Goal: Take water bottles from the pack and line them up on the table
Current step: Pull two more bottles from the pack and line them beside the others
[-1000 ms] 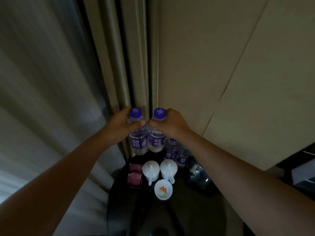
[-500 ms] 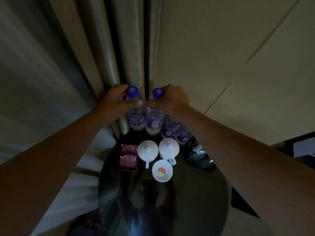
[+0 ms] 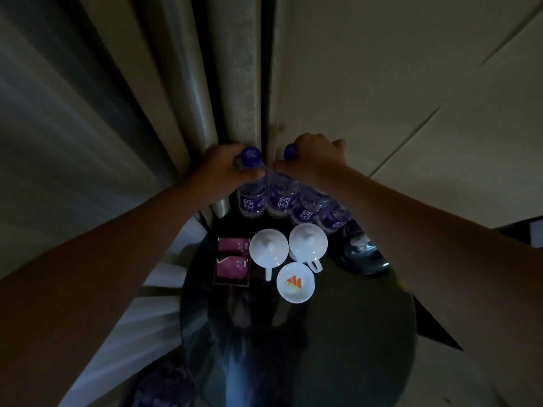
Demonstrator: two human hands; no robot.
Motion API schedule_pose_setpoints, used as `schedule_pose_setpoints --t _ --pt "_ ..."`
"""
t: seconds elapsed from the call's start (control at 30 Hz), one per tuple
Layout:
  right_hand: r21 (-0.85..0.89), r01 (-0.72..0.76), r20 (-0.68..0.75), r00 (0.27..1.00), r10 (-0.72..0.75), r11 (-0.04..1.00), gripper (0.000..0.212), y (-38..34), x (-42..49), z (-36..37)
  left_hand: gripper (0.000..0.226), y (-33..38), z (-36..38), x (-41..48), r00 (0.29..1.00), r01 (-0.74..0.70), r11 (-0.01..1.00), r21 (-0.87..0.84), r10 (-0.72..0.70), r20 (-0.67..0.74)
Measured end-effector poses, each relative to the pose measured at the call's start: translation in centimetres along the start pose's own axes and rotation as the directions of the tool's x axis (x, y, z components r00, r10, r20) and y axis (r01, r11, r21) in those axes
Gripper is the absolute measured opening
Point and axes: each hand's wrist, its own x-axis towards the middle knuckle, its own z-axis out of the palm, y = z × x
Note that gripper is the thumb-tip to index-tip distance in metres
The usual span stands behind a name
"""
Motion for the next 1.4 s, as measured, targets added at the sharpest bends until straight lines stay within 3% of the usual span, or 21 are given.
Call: schedule_pose_setpoints --t 0.2,0.5,0.57,0.77,0.87,1.0,1.2,1.4 --pt "-0.134 0.129 0.031 0.992 -0.126 0.983 0.047 0.0 -0.6 1.5 0.027 -0.9 0.5 0.3 1.0 0.016 1.0 0.021 -0.016 0.007" --pt "-0.282 0.202 0.031 0.979 -0.201 0.938 0.049 0.4 -1.1 3.2 0.026 -2.7 1.5 0.2 0.999 0.031 0.999 0.009 -0.032 0.035" --pt "-0.273 0.194 0.041 0.981 -0.19 0.942 0.047 0.3 -1.1 3.2 0.028 -2.9 1.6 0.2 0.999 0.04 0.999 -0.021 -0.04 0.029" --pt "-0.199 0.246 0.195 0.959 -0.207 0.949 0.077 0.6 -1.5 2.4 0.033 -3.3 1.4 0.4 0.994 0.104 0.994 -0.038 -0.102 0.034" --pt "-0.127 0.28 0.277 0.931 -0.237 0.951 0.072 1.1 -1.2 1.9 0.041 -3.6 0.9 0.3 0.989 0.14 0.99 -0.006 -0.14 0.043" --pt "-0.137 0.289 0.27 0.931 -0.245 0.947 0.064 1.3 -1.2 2.1 0.048 -3.7 0.3 0.1 0.989 0.123 0.992 0.034 -0.125 0.085" --pt "-0.125 0.266 0.286 0.932 -0.222 0.956 0.068 1.5 -1.0 2.1 0.046 -4.0 0.7 0.3 0.991 0.084 0.996 0.008 -0.084 0.103" --pt "-0.066 0.248 0.333 0.918 -0.213 0.966 0.078 1.9 -1.4 1.0 0.059 -4.5 0.9 0.6 0.989 0.092 0.995 0.04 -0.096 0.11"
